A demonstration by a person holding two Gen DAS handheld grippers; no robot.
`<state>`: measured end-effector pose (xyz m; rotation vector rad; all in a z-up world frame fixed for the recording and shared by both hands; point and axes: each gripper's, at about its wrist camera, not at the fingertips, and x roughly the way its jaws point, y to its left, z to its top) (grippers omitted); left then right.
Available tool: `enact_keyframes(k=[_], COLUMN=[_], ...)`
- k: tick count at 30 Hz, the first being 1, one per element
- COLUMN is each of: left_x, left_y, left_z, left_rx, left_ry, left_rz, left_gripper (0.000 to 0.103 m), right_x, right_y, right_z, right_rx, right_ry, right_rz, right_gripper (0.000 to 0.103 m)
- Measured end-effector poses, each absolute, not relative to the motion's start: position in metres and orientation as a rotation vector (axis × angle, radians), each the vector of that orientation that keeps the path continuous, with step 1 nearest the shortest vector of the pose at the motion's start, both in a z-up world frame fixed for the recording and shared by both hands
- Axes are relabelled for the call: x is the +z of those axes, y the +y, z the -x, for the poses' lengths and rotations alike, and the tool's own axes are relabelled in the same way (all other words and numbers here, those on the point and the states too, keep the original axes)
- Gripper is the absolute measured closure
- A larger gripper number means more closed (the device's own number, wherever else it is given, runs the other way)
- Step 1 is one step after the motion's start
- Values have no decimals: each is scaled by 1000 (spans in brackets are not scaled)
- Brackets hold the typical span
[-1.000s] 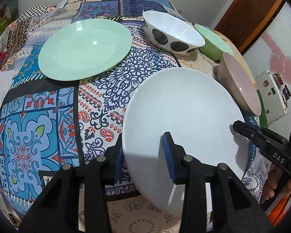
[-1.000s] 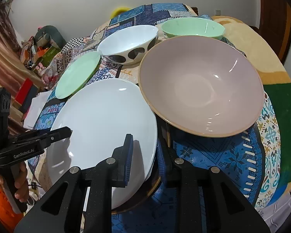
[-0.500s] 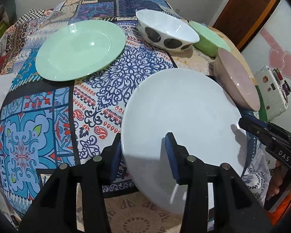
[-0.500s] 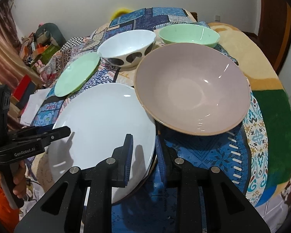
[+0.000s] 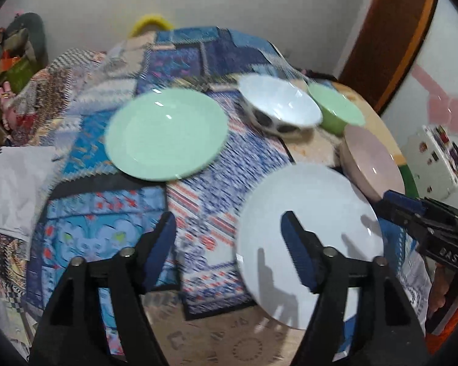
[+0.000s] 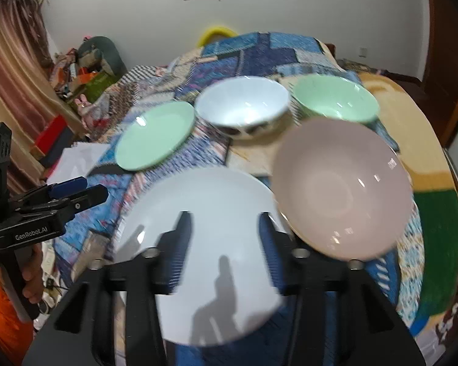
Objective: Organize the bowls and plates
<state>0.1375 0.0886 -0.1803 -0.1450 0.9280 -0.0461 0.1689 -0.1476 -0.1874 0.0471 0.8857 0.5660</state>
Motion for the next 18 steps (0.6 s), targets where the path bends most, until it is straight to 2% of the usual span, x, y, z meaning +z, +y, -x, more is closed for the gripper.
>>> enact_keyframes(k=[1, 5, 12, 18], left_x=[-177, -166, -162, -180], left_y=[95, 125, 171, 200], left_z=[-139, -147, -169, -200], left_rx=[-29, 41, 109, 127], left_ry=[916, 876, 856, 877], left_rz=[145, 146, 137, 128], left_gripper=[20, 13, 12, 12], right_x=[-185, -179, -185, -206], right_y=[-142, -114, -73, -38], right_z=[-171, -184, -213, -243], right_rx=[572, 600, 636, 636], right_ry=[876, 852, 867, 915], right_rz=[-40, -11, 14, 32], right_gripper=[53, 49, 48, 48])
